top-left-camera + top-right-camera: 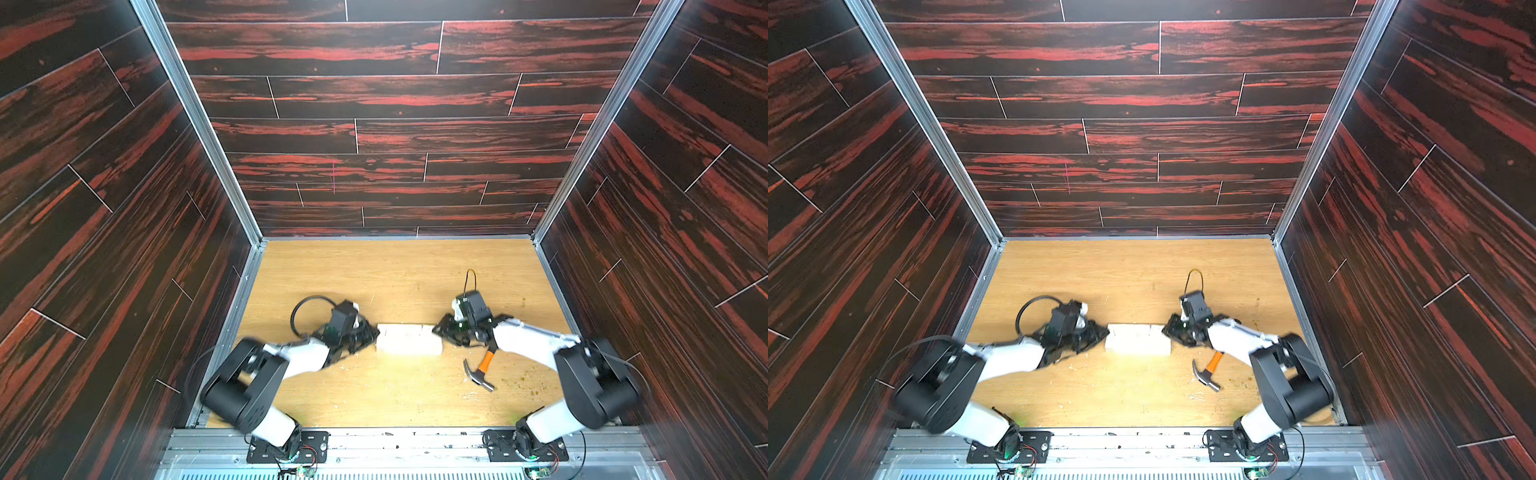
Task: Use a claw hammer to pull out a nail
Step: Move the mounting plate to the center of the board.
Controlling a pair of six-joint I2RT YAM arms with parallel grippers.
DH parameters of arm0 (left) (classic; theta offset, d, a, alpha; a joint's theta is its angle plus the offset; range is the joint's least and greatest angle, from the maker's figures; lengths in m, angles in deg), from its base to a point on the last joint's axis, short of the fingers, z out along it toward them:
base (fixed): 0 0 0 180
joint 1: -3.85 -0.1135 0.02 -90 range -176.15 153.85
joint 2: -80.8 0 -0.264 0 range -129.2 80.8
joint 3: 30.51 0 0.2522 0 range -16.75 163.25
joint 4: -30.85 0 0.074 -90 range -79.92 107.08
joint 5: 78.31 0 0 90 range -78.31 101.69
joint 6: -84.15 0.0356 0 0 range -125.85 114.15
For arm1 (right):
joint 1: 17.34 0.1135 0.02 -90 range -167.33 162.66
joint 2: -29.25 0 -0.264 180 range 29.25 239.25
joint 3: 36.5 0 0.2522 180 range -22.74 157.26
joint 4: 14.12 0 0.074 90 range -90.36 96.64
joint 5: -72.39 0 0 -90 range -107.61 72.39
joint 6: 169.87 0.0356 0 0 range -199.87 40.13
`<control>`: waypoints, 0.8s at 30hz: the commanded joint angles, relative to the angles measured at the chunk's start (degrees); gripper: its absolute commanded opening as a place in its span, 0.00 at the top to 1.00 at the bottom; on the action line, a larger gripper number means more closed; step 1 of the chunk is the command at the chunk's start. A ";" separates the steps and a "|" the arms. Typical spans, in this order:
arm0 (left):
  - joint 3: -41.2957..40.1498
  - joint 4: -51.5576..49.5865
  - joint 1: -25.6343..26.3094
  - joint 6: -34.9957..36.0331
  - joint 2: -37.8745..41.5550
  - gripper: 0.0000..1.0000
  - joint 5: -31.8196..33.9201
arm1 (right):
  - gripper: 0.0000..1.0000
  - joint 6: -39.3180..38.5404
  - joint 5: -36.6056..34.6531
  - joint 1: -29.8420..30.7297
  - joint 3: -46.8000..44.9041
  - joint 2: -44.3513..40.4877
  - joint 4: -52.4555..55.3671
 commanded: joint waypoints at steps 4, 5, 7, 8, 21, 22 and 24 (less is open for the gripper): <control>8.32 4.41 -3.74 0.74 -11.47 0.82 -9.72 | 0.63 -3.35 5.84 -3.14 9.35 8.90 -4.63; 9.68 4.75 -4.29 0.44 -12.72 0.81 -10.01 | 0.63 -3.73 5.61 -3.45 10.62 10.33 -4.53; 12.26 4.67 -5.18 0.65 -14.68 0.81 -10.30 | 0.63 -4.24 6.01 -4.03 13.34 13.01 -4.11; 13.65 4.36 -5.54 0.90 -15.76 0.81 -10.74 | 0.63 -4.59 6.23 -4.34 14.83 14.32 -3.72; 15.45 1.73 -11.55 2.83 -15.27 0.56 -12.40 | 0.48 -7.81 1.55 -6.37 23.43 14.38 3.71; 14.42 0.83 -12.14 3.27 -13.70 0.46 -11.81 | 0.44 -8.34 0.32 -6.36 23.26 12.27 5.00; 12.79 -1.51 -12.71 4.37 -10.23 0.38 -10.42 | 0.38 -9.28 -2.47 -6.40 22.36 7.96 7.94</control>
